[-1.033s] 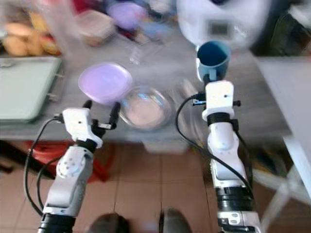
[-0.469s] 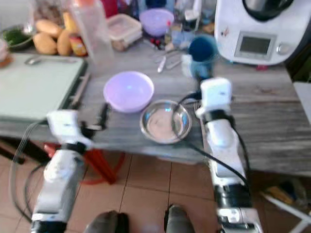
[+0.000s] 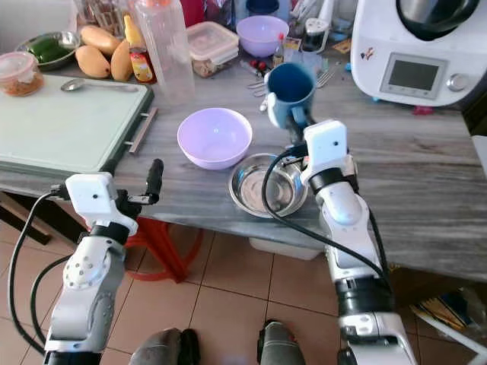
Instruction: Setting the table
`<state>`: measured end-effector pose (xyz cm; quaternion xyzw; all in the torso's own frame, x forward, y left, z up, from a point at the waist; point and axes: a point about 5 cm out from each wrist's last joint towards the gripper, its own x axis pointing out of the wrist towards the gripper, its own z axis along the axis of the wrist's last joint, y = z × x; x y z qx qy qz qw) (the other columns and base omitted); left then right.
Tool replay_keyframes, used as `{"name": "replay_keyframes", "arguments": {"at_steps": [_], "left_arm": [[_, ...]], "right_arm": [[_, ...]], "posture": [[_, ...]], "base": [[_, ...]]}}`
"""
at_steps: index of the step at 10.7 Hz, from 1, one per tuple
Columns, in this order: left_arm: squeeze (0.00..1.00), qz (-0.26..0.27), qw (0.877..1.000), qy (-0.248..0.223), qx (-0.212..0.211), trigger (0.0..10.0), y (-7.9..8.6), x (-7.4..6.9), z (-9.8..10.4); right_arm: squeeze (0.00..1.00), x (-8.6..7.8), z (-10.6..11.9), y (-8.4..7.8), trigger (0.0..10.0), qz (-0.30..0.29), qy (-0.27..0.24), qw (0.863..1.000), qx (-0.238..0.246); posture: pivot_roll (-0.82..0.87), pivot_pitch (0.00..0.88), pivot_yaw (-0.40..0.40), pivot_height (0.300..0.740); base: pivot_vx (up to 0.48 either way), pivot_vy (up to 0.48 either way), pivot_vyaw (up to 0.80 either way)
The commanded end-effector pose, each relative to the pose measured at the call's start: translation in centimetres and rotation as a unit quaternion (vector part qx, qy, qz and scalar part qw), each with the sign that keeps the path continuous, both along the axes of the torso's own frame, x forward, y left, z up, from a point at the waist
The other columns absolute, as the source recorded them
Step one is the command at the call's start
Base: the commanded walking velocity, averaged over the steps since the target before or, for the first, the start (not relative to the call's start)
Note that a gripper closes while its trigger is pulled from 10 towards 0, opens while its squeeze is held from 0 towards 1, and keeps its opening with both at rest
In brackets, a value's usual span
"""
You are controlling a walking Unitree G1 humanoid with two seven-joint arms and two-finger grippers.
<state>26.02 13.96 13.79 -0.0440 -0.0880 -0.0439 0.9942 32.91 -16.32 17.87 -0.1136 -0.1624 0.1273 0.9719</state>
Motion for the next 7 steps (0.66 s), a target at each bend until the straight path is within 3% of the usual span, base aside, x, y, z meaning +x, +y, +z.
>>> {"name": "replay_keyframes", "arguments": {"at_steps": [1,3,7], "left_arm": [[0.0,0.003,1.0,0.002,0.004,10.0,0.4,-0.2,0.1],[0.0,0.005,1.0,0.005,0.004,10.0,0.5,-0.3,0.1],[0.0,0.007,1.0,0.008,0.005,10.0,0.7,-0.5,0.2]], "right_arm": [[0.0,0.2,0.8,0.1,10.0,0.013,-0.016,1.0,-0.004],[0.0,0.7,0.3,0.4,10.0,0.04,0.0,0.999,-0.011],[0.0,0.6,-1.7,-0.7,10.0,-0.014,0.037,0.999,0.008]], "posture": [[-0.02,0.177,0.023,0.74],[-0.01,0.18,0.023,0.74],[-0.01,0.181,0.023,0.74]], "base": [[0.0,0.0,0.0],[0.0,0.0,0.0],[0.0,0.0,0.0]]}}
